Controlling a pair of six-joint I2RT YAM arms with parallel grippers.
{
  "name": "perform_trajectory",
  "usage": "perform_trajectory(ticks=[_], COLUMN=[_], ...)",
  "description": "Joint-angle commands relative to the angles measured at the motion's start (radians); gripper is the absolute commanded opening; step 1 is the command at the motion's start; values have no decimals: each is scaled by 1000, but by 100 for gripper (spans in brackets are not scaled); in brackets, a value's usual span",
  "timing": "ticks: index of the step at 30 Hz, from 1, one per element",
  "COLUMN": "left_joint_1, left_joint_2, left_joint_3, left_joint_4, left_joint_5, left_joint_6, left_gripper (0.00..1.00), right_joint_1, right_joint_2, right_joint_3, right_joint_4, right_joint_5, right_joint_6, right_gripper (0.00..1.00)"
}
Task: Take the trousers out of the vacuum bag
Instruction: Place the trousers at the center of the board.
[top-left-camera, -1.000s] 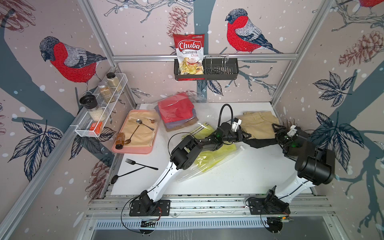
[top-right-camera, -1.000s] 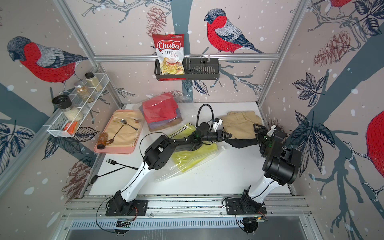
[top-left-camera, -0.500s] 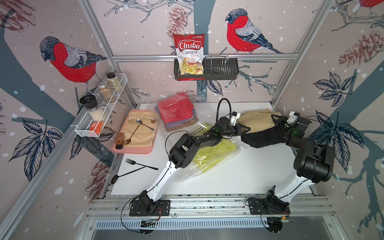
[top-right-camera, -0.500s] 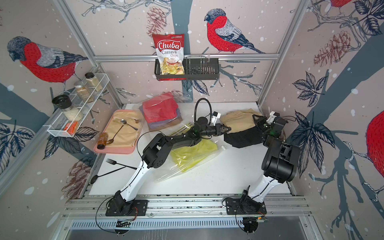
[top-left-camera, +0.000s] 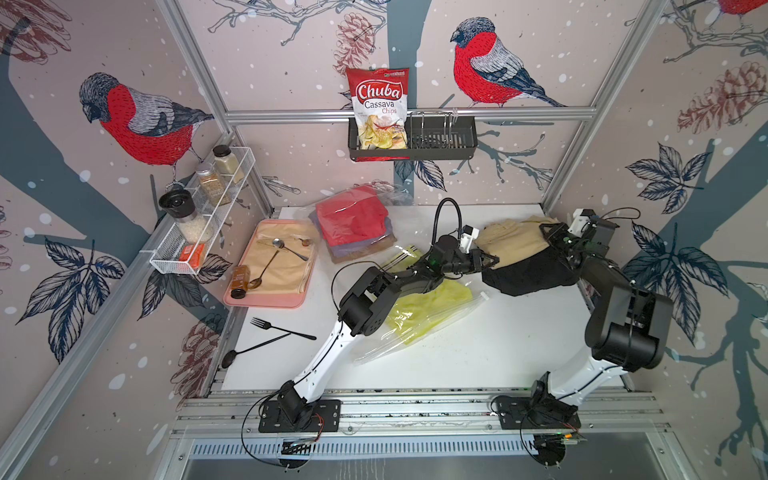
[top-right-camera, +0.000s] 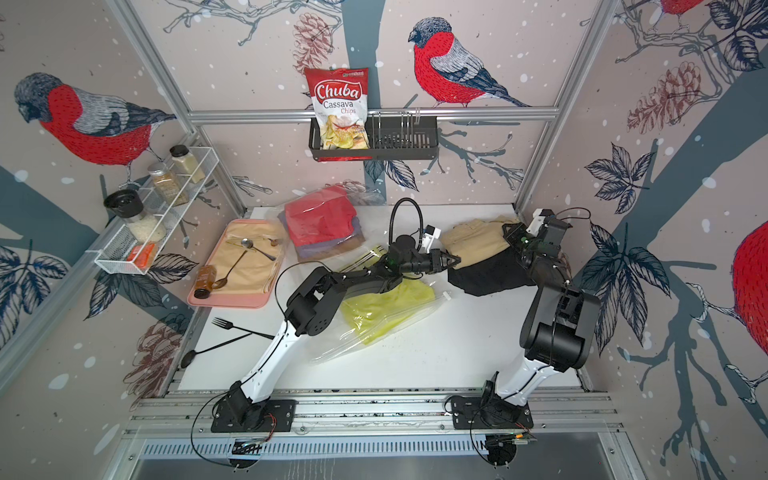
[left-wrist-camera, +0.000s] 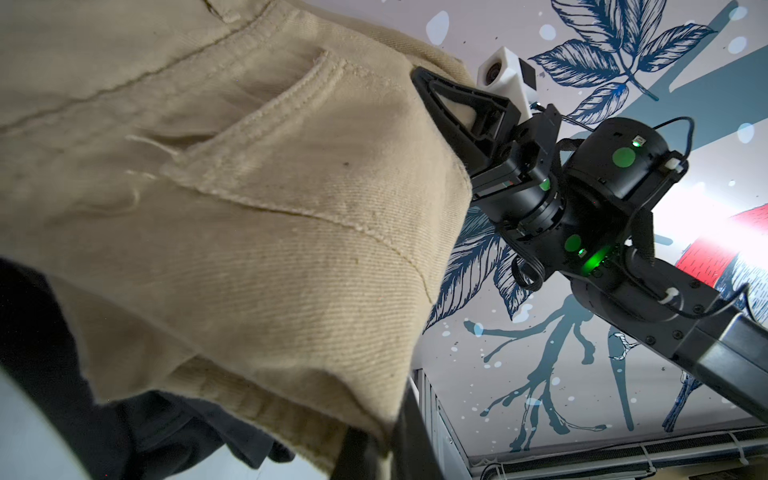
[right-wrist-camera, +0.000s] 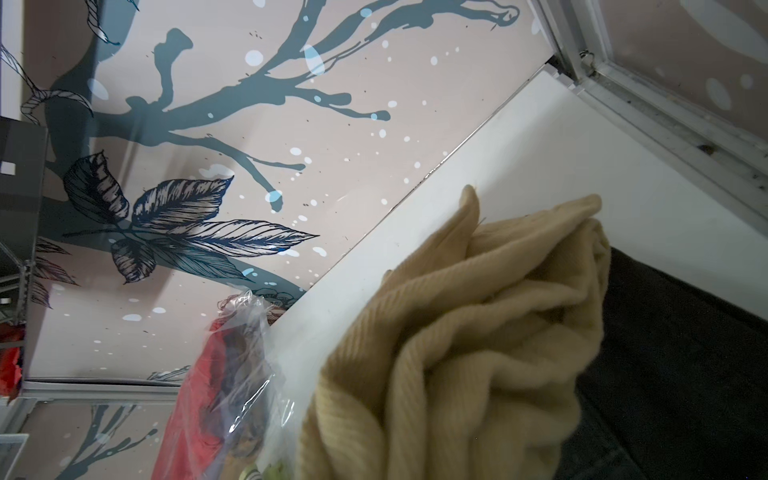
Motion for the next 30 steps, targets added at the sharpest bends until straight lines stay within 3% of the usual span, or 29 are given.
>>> perform_trajectory(ticks=[1,13,25,30], left_joint_1=[10,79,134,136], left_joint_2=[-12,-86,-126,-128], left_joint_3=[-2,-65,-102,-113], left_joint_4=[10,-37,-112,-107], left_joint_5=[25,0,-49,-34], left_joint_6=[13,80,163,157], left_gripper=[0,0,0,0], right_joint_1=[9,24,40,2], right_joint_2=[-35,-78,-133,-148], right_joint_3=[-69,-257,-321,-365], right_joint_4=[41,154,14,14], right_joint_5=[16,-124,-106,-91], right_joint_6=[-38,126,74,104], right_gripper=[0,0,1,37])
